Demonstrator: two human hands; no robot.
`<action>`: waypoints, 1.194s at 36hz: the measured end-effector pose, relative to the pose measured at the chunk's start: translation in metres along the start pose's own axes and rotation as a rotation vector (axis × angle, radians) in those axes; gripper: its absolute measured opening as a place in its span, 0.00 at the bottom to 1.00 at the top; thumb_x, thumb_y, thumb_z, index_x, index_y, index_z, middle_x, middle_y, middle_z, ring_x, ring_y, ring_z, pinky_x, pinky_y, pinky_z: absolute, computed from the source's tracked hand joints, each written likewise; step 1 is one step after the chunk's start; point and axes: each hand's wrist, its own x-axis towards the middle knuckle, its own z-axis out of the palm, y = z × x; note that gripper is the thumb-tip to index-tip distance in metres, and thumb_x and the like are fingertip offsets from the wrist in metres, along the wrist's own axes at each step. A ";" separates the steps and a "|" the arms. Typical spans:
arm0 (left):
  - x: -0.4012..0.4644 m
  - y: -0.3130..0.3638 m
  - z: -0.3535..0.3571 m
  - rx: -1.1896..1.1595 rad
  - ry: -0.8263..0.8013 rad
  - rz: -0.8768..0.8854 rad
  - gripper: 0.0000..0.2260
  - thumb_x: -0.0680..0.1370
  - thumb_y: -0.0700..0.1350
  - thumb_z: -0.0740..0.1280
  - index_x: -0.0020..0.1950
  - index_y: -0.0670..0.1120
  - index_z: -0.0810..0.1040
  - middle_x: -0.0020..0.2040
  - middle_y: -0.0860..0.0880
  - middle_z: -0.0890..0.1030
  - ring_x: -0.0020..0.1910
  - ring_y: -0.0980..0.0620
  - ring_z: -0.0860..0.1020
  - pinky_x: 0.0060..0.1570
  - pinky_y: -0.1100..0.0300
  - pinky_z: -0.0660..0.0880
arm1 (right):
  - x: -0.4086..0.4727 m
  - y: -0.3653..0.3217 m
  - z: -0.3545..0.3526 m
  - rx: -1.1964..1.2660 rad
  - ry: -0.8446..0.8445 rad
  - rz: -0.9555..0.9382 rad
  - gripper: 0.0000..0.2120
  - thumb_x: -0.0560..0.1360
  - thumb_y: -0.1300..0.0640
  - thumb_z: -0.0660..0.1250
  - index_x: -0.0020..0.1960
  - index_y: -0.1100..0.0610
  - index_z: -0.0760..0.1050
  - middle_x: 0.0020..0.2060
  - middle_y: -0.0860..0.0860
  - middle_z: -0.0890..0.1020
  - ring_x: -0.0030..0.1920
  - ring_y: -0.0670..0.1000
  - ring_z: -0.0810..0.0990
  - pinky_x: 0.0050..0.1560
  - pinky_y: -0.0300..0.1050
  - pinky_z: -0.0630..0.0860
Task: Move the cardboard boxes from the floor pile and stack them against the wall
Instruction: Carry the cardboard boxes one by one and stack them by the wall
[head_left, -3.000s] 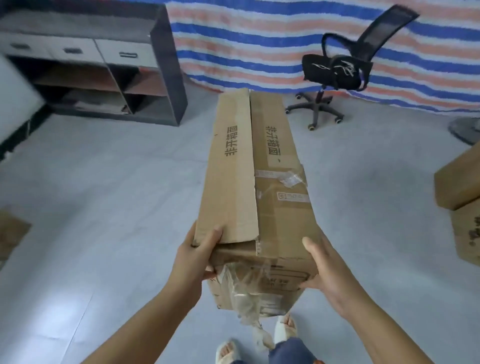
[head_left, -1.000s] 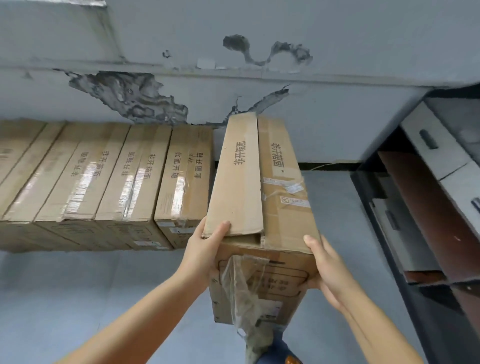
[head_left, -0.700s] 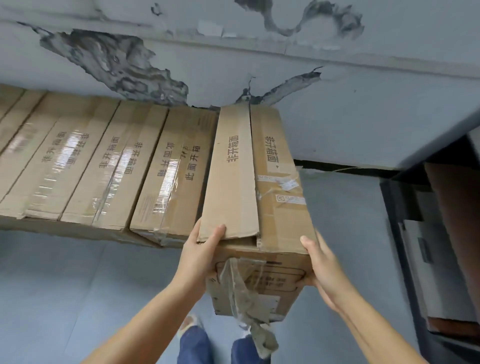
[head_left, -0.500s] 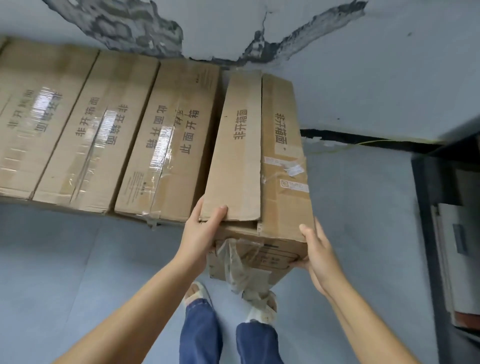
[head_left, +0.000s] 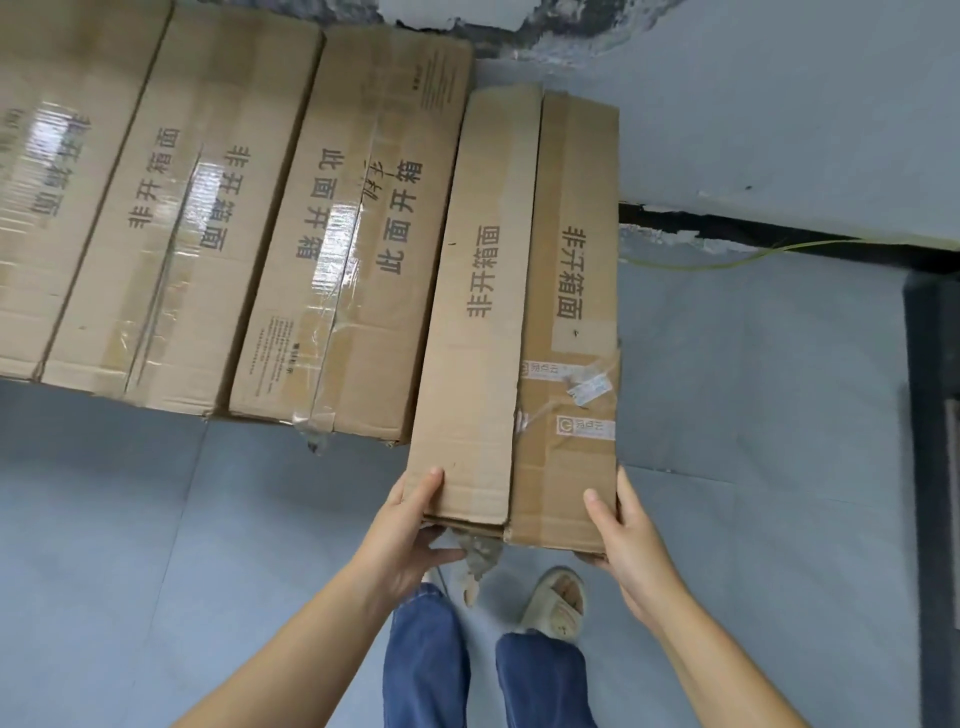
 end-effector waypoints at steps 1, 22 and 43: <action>0.007 0.002 -0.001 -0.031 0.001 0.000 0.09 0.80 0.50 0.63 0.59 0.50 0.73 0.58 0.43 0.75 0.58 0.42 0.75 0.49 0.40 0.77 | 0.008 -0.002 0.001 -0.006 -0.001 -0.014 0.31 0.74 0.40 0.63 0.74 0.38 0.56 0.71 0.43 0.70 0.68 0.50 0.71 0.67 0.62 0.69; 0.093 0.037 -0.006 -0.339 0.091 -0.004 0.12 0.81 0.41 0.62 0.62 0.38 0.72 0.61 0.40 0.76 0.54 0.42 0.77 0.53 0.40 0.74 | 0.097 -0.023 0.032 -0.045 0.078 -0.098 0.21 0.82 0.54 0.57 0.74 0.47 0.61 0.62 0.46 0.75 0.51 0.40 0.76 0.40 0.40 0.75; -0.182 0.064 -0.004 0.577 -0.072 0.374 0.14 0.80 0.43 0.63 0.66 0.51 0.72 0.58 0.48 0.80 0.58 0.53 0.78 0.61 0.52 0.74 | -0.149 -0.116 -0.041 -0.419 -0.149 -0.379 0.29 0.79 0.57 0.63 0.75 0.45 0.54 0.70 0.45 0.68 0.66 0.40 0.68 0.66 0.41 0.67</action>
